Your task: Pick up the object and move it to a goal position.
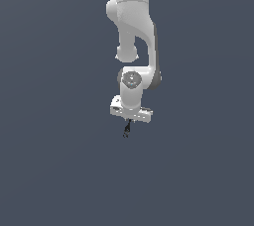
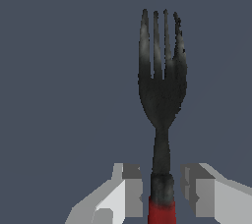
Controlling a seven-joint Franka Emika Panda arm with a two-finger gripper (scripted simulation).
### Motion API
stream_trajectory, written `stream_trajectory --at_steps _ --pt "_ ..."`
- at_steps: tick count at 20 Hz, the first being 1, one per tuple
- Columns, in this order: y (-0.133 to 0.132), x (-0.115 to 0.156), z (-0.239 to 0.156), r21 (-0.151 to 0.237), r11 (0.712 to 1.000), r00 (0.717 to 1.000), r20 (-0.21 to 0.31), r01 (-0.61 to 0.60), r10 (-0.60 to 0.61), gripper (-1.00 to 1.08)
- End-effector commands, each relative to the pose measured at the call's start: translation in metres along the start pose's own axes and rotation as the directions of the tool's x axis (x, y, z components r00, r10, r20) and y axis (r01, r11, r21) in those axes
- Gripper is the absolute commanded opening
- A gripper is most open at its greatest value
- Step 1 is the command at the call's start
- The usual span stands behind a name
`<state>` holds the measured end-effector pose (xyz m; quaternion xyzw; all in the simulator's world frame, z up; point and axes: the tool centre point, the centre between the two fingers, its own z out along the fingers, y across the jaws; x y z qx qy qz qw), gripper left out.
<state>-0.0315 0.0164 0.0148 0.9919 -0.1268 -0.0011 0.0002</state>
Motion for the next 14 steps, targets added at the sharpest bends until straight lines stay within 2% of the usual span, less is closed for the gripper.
stream_trajectory --at_steps 1,7,14 --pt "-0.005 -0.002 -0.007 0.001 1.000 1.000 -0.001 0.001 -0.001 -1.00" --pt "-0.028 -0.011 -0.039 0.001 1.000 1.000 -0.001 0.001 -0.001 -1.00" --pt "-0.072 -0.028 -0.102 0.000 1.000 1.000 -0.002 0.001 -0.001 -1.00"
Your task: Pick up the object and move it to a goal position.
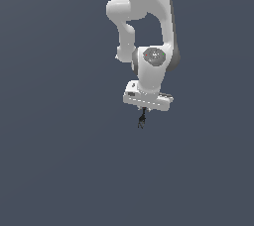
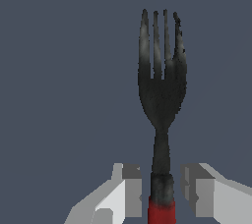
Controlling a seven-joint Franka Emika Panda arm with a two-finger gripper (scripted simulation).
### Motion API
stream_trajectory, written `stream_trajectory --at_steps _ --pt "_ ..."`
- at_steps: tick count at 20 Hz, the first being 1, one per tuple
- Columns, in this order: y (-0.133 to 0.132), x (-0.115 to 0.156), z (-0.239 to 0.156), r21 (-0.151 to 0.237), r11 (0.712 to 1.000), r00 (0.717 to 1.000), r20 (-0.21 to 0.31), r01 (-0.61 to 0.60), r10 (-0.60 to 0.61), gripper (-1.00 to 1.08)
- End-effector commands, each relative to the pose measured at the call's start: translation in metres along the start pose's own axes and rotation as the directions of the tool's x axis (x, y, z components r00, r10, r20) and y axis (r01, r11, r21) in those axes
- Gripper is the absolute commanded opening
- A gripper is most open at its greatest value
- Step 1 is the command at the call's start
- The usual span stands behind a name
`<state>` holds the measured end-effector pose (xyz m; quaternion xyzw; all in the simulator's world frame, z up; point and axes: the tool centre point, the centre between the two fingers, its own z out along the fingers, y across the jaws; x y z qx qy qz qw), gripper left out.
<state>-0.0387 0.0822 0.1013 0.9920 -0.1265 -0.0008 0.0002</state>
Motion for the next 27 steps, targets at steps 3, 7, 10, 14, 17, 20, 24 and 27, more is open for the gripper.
stream_trajectory --at_steps 3,7,10,14,17,20,24,27 --pt "-0.032 -0.012 -0.046 0.000 1.000 1.000 -0.001 0.000 0.000 -1.00" --pt "-0.061 -0.023 -0.087 -0.001 1.000 1.000 -0.002 0.000 0.000 -1.00" --pt "-0.081 -0.029 -0.115 -0.001 1.000 1.000 -0.002 0.000 0.000 -1.00" --pt "-0.104 -0.036 -0.146 -0.001 1.000 1.000 -0.002 0.000 0.000 -1.00" --pt "-0.117 -0.040 -0.163 -0.001 1.000 1.000 -0.002 0.001 -0.001 -1.00" --pt "-0.127 -0.042 -0.176 0.000 1.000 1.000 -0.002 0.001 -0.001 -1.00" --pt "-0.134 -0.044 -0.185 0.000 1.000 1.000 -0.002 0.001 -0.001 -1.00" --pt "-0.136 -0.044 -0.187 0.000 1.000 1.000 -0.002 0.001 -0.001 -1.00"
